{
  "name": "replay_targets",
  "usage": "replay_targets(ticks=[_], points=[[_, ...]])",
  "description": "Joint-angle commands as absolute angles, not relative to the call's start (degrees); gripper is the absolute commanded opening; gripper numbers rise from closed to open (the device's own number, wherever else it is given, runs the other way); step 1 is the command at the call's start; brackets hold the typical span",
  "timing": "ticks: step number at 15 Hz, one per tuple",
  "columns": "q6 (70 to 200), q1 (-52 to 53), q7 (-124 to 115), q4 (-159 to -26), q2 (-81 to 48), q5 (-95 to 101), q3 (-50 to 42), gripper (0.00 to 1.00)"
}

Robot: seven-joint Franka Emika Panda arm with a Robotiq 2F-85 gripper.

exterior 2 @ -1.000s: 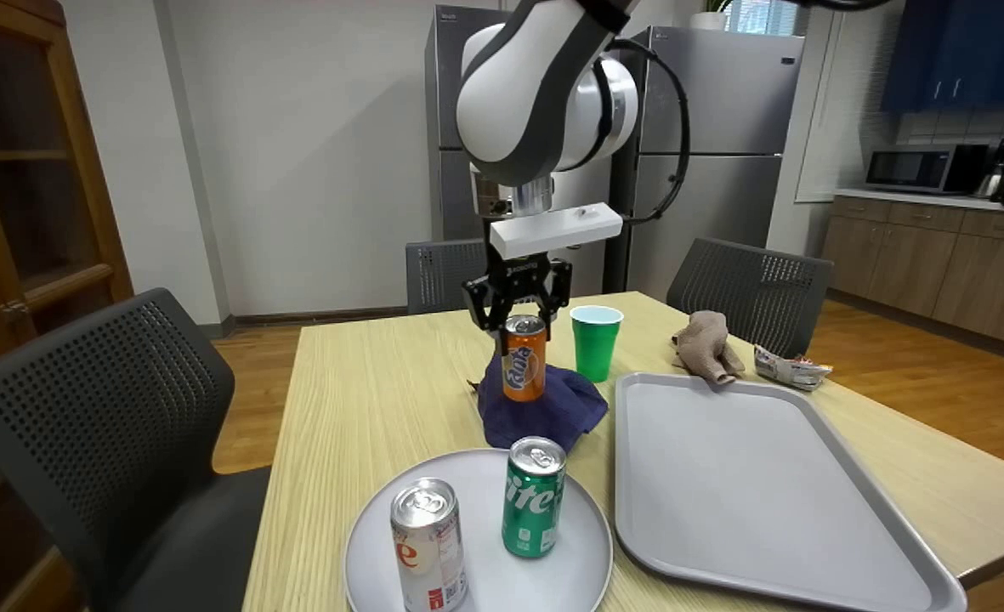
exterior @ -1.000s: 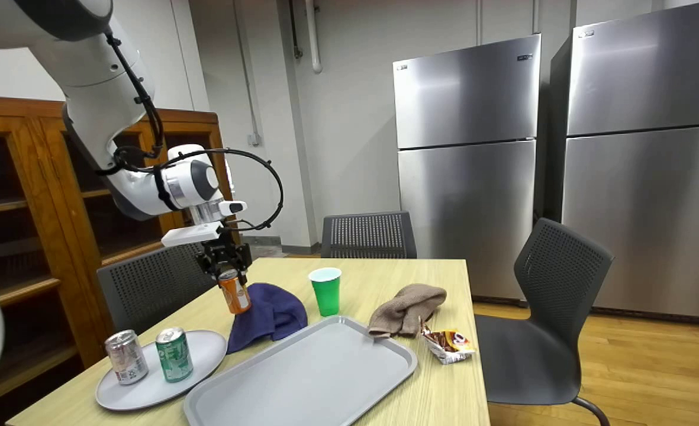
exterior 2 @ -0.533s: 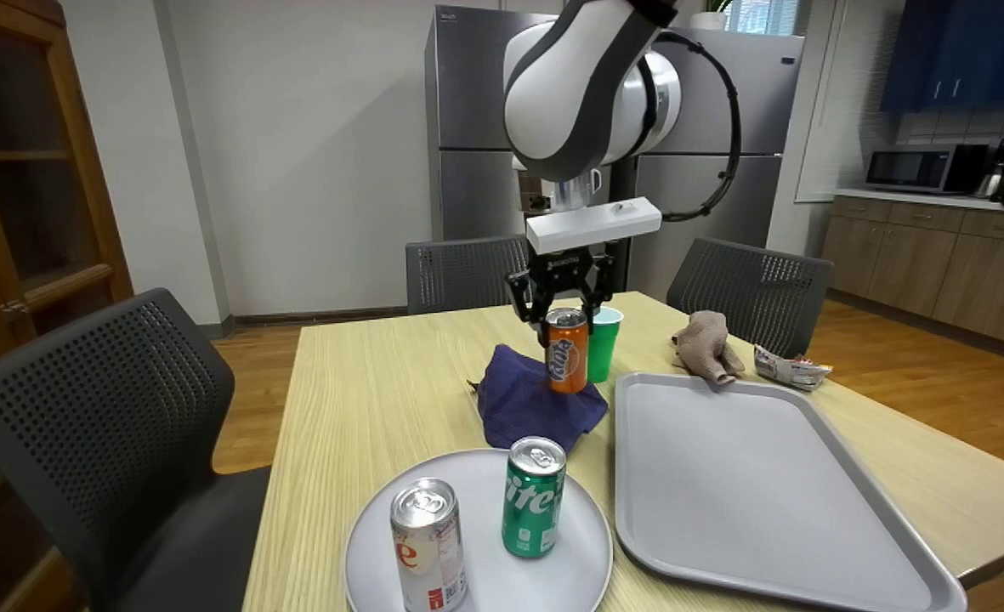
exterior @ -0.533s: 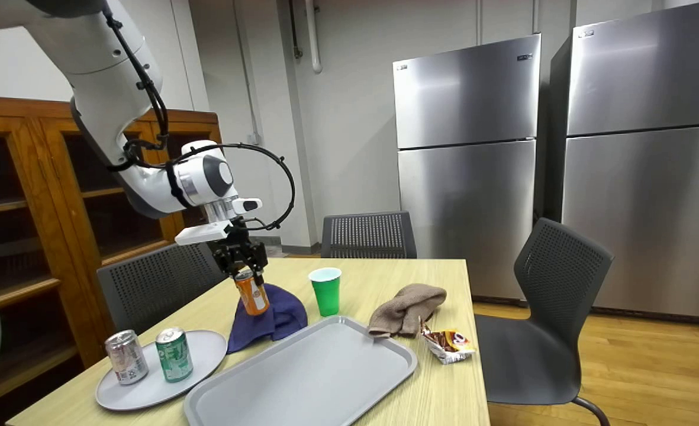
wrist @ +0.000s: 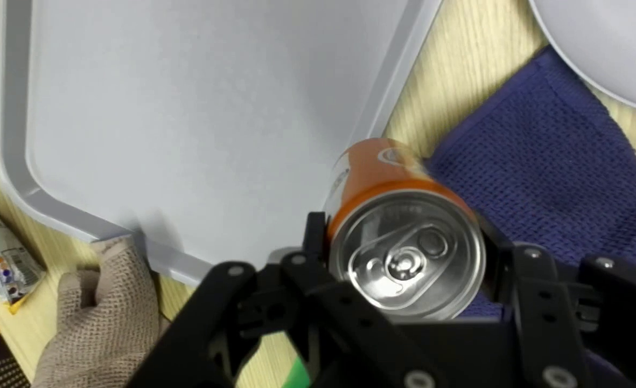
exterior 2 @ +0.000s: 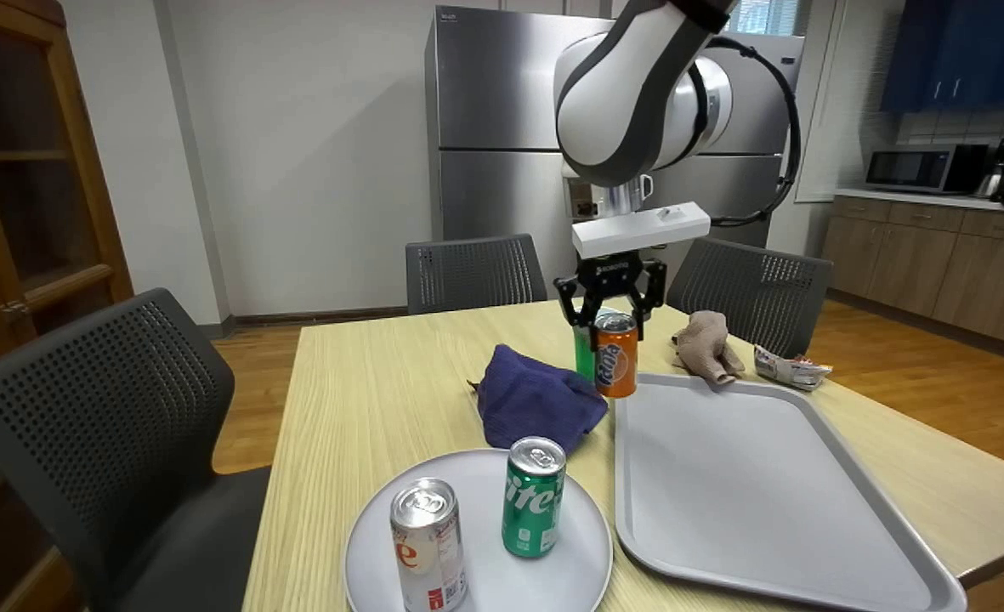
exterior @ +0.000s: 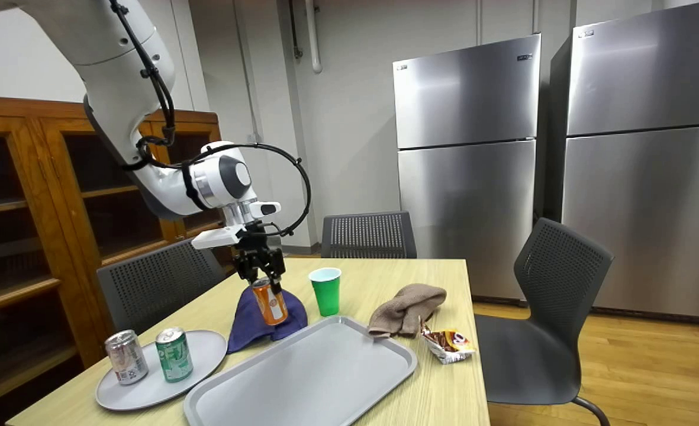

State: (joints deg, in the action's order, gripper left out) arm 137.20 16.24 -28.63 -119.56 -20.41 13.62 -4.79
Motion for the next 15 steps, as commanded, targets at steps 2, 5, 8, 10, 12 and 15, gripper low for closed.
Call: replay_targets(ticks=[2, 5, 8, 10, 12, 15], points=[[138.46, 12.95, -29.76, -122.83, -18.26, 14.32, -5.44, 0.39], [139.22, 10.42, -28.77, -123.0, -19.02, 13.89, -6.51, 0.39], [139.36, 8.1, -27.86, -122.49, -20.02, 13.4, -7.49, 0.39], [139.83, 6.22, -26.73, -122.03, -21.02, 12.02, -7.66, 0.39], [140.24, 4.67, -25.68, -121.42, -22.22, 10.65, -7.72, 0.39], [140.65, 2.58, -24.13, -120.08, -24.15, 7.83, -7.58, 0.39]])
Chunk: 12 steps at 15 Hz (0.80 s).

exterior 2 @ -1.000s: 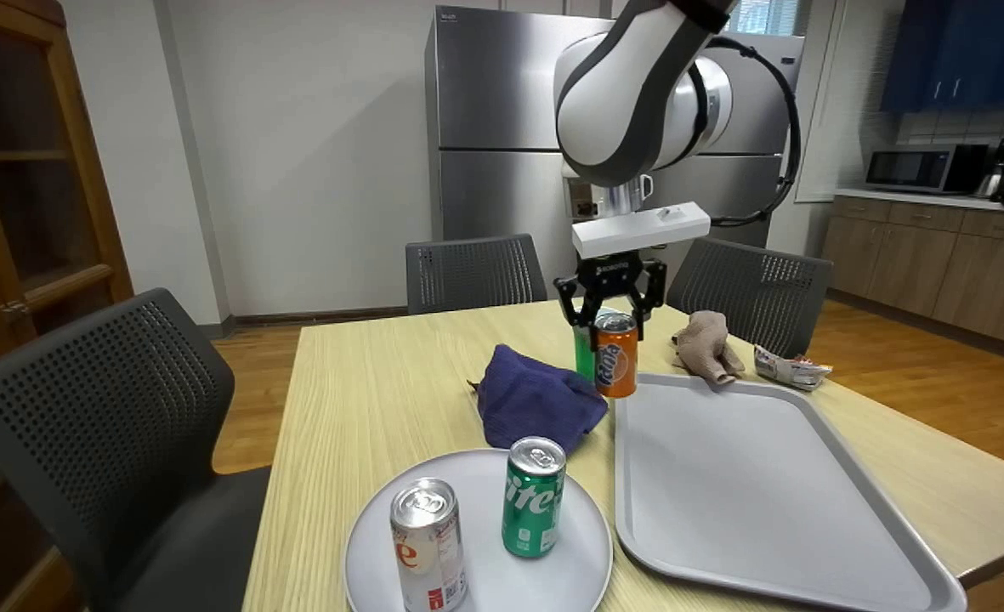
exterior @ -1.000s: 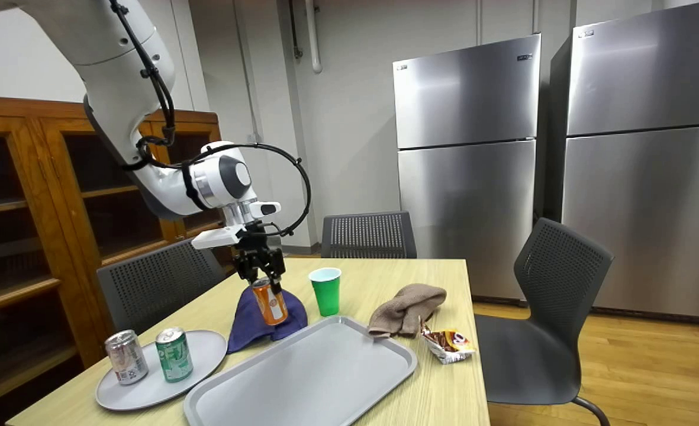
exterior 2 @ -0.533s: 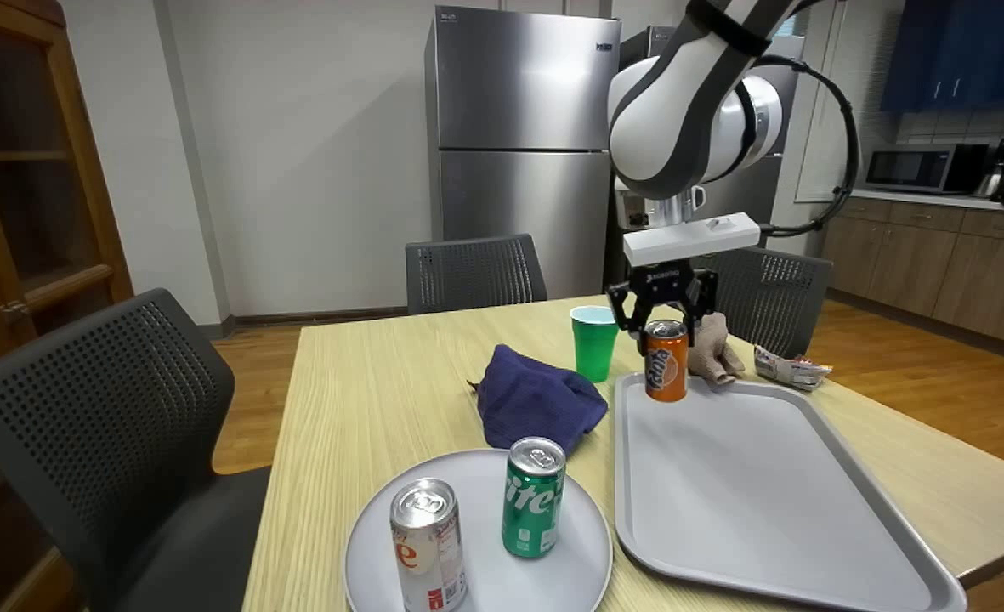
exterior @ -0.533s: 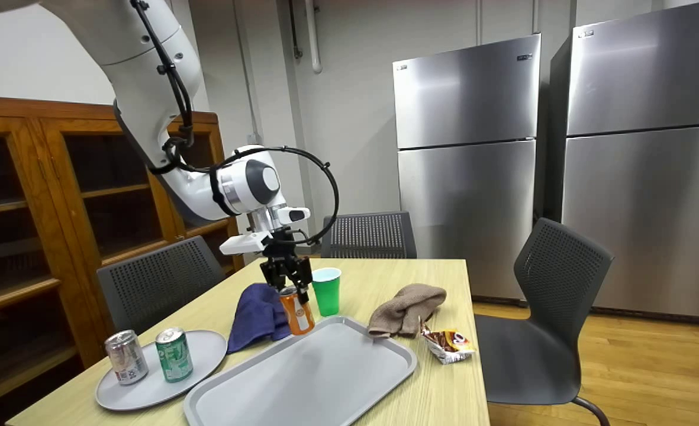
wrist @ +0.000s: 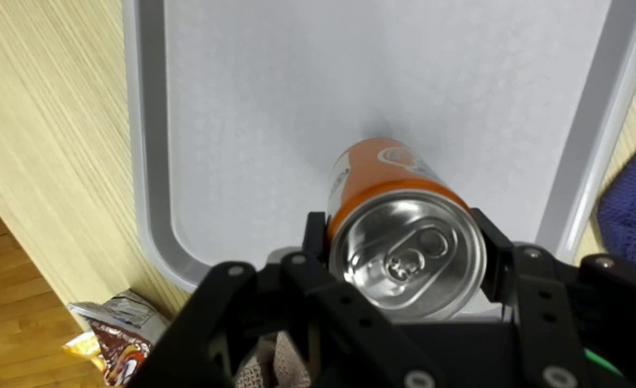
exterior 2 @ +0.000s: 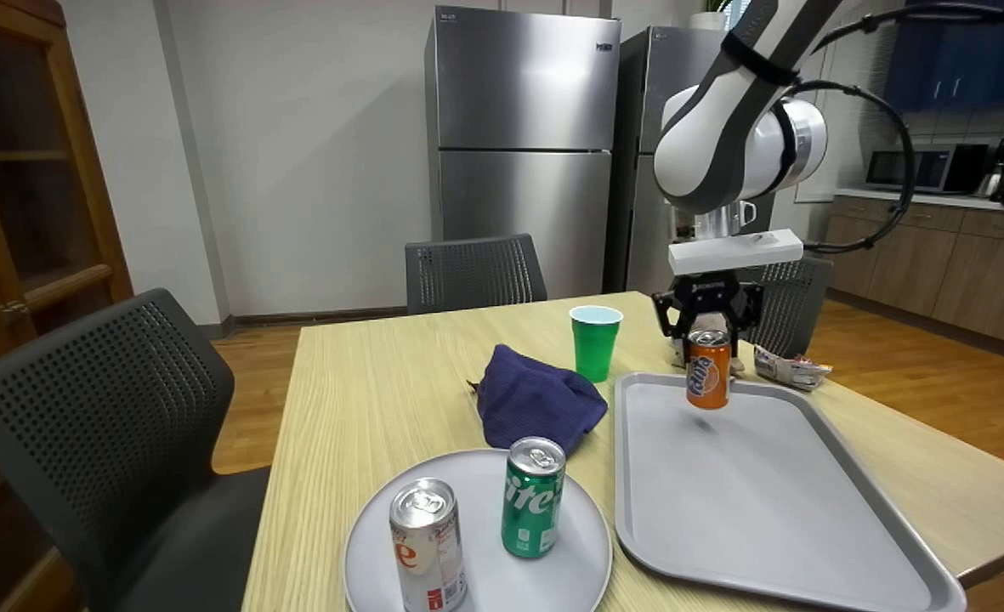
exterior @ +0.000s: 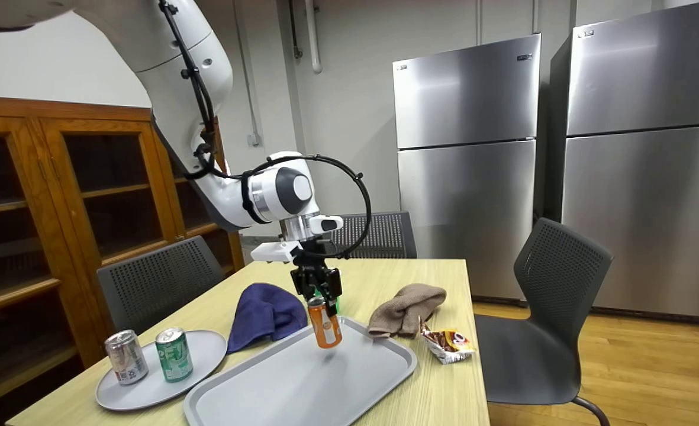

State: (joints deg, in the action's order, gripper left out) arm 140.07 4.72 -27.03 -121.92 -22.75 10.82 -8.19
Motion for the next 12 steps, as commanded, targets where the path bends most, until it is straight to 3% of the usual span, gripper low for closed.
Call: replay_targets(ticks=[1, 12], points=[[140.7, 2.09, -23.65, -119.5, -24.77, 6.95, -7.62, 0.39], [140.45, -0.57, -19.96, -113.72, -29.94, 2.15, -7.63, 0.39]])
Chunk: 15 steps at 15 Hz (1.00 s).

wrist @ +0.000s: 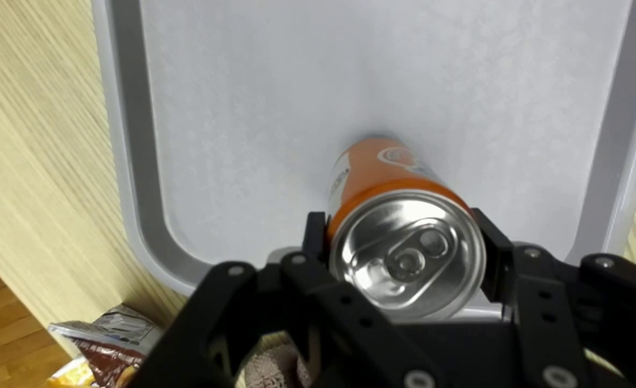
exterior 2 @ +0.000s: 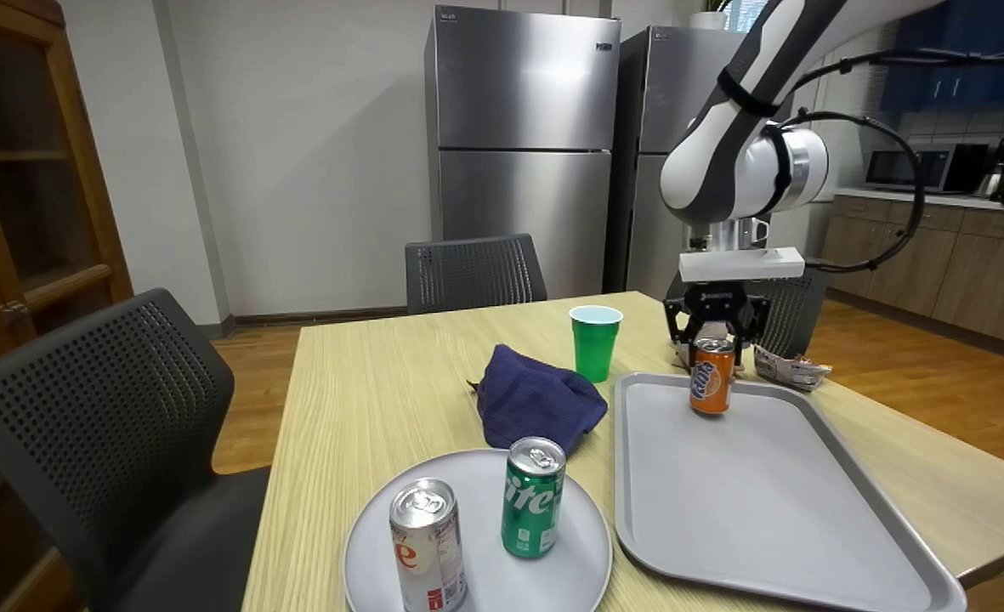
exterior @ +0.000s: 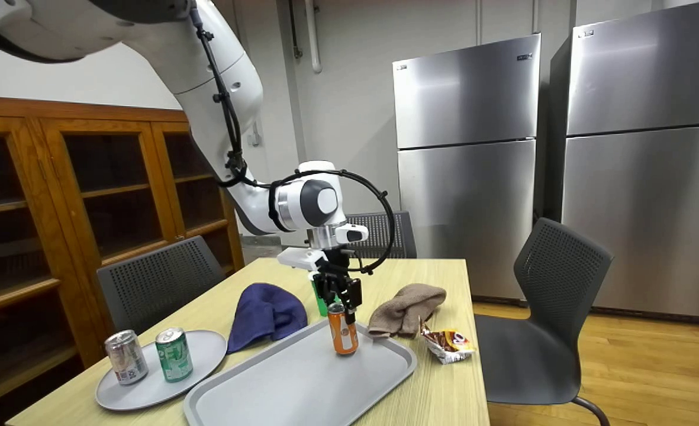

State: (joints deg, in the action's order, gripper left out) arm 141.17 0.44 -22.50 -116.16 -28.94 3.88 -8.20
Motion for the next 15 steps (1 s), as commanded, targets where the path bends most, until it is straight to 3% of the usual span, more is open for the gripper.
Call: replay_targets(ticks=[1, 2, 3, 5, 15], points=[[140.5, -0.61, -19.81, -113.44, -30.17, 1.99, -7.61, 0.39], [140.52, -0.65, -19.59, -113.2, -30.3, 1.91, -7.57, 0.39], [140.58, -0.55, -19.5, -113.15, -30.27, 2.01, -7.64, 0.86], [140.79, -0.41, -19.31, -113.22, -29.88, 2.16, -7.7, 0.96], [145.56, 3.02, -19.89, -116.49, -23.03, 5.06, -7.71, 1.0]])
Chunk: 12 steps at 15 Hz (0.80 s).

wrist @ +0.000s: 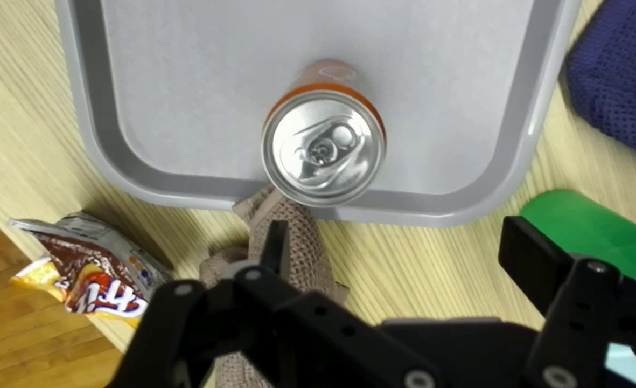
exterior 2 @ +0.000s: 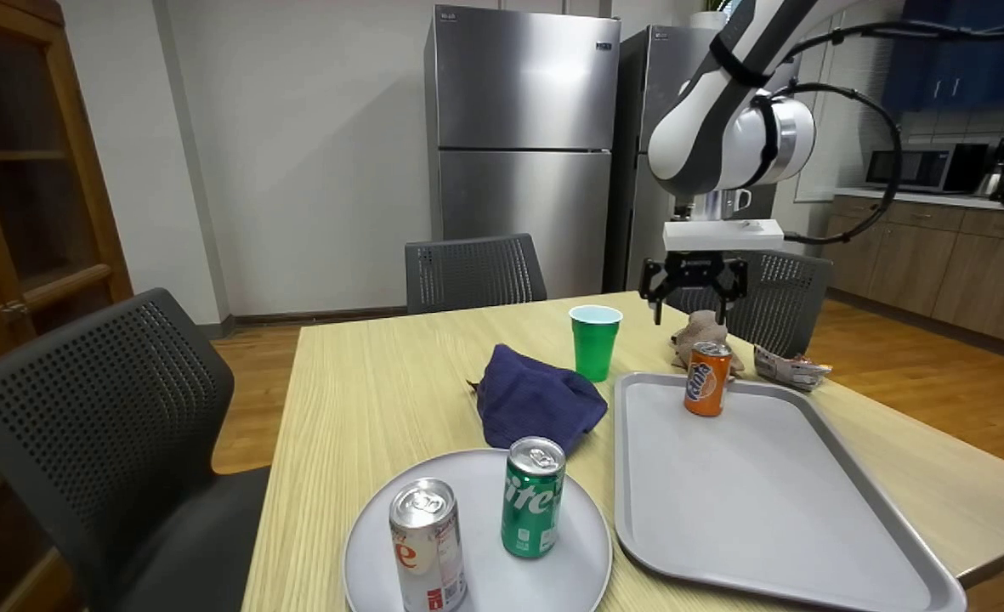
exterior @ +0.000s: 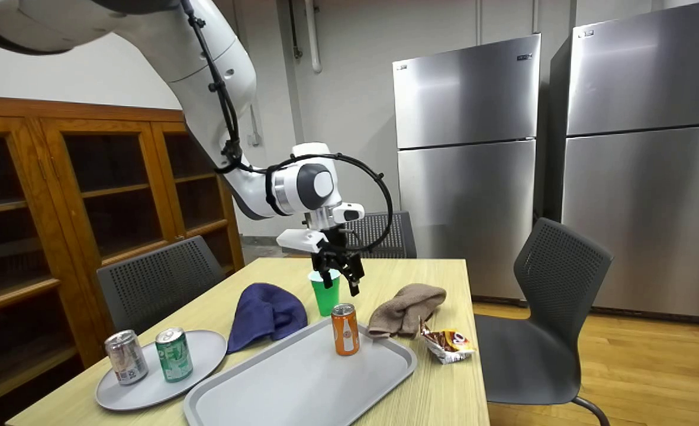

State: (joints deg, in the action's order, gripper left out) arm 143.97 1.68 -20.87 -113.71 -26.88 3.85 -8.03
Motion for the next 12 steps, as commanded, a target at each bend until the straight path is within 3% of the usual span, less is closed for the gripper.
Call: replay_targets(ticks=[1, 12], points=[[145.89, 3.78, -20.07, -116.85, -22.3, 5.48, -7.51, 1.0], [145.22, 12.0, -20.83, -121.09, -15.81, 9.48, -2.01, 1.0]])
